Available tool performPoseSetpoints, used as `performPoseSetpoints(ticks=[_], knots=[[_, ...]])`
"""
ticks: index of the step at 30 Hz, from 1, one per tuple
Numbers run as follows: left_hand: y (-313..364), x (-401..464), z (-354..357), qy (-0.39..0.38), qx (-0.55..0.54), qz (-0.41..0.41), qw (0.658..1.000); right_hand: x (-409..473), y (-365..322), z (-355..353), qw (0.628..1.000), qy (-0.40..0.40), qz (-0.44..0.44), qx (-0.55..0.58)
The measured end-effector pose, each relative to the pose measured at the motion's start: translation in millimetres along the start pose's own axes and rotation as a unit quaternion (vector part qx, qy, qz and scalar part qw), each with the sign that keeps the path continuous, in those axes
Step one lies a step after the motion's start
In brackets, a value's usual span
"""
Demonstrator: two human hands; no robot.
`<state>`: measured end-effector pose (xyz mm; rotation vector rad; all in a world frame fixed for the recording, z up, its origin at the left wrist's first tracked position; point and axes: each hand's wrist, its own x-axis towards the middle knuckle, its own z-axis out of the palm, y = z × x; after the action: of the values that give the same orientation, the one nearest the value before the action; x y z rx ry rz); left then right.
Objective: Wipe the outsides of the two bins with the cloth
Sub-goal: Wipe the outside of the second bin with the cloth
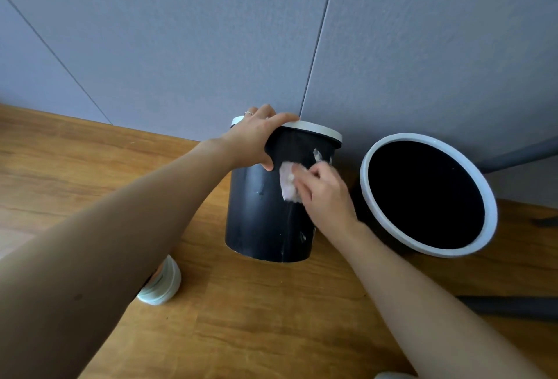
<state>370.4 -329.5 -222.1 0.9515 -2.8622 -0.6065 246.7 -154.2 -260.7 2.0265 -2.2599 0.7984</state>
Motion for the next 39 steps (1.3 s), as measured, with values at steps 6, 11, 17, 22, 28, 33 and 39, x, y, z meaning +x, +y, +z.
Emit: performPoseSetpoints(ticks=[6, 11, 17, 22, 28, 33, 39], knots=[[-3.2, -1.7, 2.1, 0.009, -0.001, 0.002, 1.000, -16.4, 2.6, -2.6, 0.999, -0.028, -0.032, -0.003], [-0.2, -1.1, 5.3, 0.012, 0.014, 0.019, 1.000, 42.4, -2.6, -13.8, 0.994, 0.076, 0.073, 0.006], [-1.2, 1.0, 5.0, 0.011, 0.008, 0.022, 1.000, 43.5, 5.0, -22.8, 0.998, 0.061, 0.028, -0.018], [-1.4, -0.2, 1.9, 0.003, -0.002, 0.009, 1.000, 44.5, 20.3, -27.9, 0.995, 0.066, 0.073, -0.015], [-4.0, 0.5, 1.3, 0.002, -0.012, 0.006, 1.000, 26.2, 15.0, -18.0, 0.998, 0.037, 0.050, 0.006], [-7.3, 1.8, -0.6, 0.000, -0.012, 0.001, 1.000, -31.8, 0.9, -2.8, 0.996, -0.045, -0.057, 0.044], [-7.6, -0.2, -0.9, 0.001, -0.009, -0.001, 1.000, 12.5, 14.6, -10.6, 0.998, 0.047, 0.029, 0.013]])
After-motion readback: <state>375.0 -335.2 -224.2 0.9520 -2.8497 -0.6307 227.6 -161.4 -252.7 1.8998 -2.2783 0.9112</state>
